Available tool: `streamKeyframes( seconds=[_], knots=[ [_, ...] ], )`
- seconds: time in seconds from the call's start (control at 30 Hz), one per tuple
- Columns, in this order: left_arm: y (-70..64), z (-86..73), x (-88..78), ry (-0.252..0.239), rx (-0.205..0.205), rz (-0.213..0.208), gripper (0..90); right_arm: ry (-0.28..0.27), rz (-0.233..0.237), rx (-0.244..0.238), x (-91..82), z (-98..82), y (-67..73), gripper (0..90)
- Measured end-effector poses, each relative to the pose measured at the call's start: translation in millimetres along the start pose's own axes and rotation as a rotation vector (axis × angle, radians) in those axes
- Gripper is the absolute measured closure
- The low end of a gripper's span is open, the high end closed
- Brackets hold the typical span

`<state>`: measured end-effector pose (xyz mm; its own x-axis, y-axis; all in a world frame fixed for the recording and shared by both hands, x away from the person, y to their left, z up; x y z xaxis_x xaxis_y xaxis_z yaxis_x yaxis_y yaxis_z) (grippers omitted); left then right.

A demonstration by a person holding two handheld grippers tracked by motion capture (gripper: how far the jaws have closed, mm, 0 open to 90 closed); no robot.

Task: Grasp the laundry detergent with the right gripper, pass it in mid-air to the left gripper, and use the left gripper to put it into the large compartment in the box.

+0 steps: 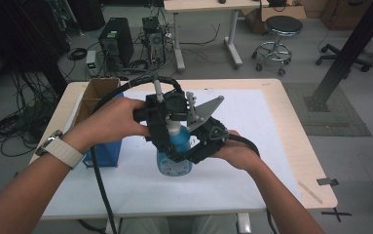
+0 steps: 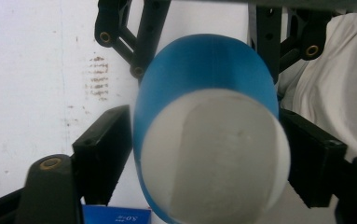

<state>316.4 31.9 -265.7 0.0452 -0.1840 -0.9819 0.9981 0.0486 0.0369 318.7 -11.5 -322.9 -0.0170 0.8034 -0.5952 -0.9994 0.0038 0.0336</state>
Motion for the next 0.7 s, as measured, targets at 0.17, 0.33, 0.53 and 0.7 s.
streamKeyframes(
  seconds=[0.17,0.33,0.53,0.7],
  knots=[
    [0.2,0.2,1.0,0.001,0.000,-0.003,28.2,0.003,0.001,0.003,-0.3,0.0,0.9,45.6],
    [0.3,0.7,1.5,0.001,0.002,-0.002,32.3,-0.001,0.002,-0.001,0.2,-0.3,0.8,45.6],
    [-0.7,1.2,2.8,-0.005,0.008,-0.016,37.2,0.002,0.001,-0.001,0.5,-2.3,1.0,45.6],
    [-1.0,1.5,2.6,-0.010,0.023,-0.015,37.7,0.003,0.006,0.004,0.0,-3.0,2.3,45.6]
  ],
)
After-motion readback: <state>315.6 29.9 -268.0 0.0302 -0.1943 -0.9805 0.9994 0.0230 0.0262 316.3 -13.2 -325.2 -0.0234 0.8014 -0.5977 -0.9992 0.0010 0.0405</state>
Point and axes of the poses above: each handheld gripper's, and its own axes: x roughly forward along the jaws, z roughly out of its top, y roughly to its left, the point moved 9 cm from there along x, roughly forward along the jaws, and after that the axes turned 2 degrees about x, right-handed, at the moved point
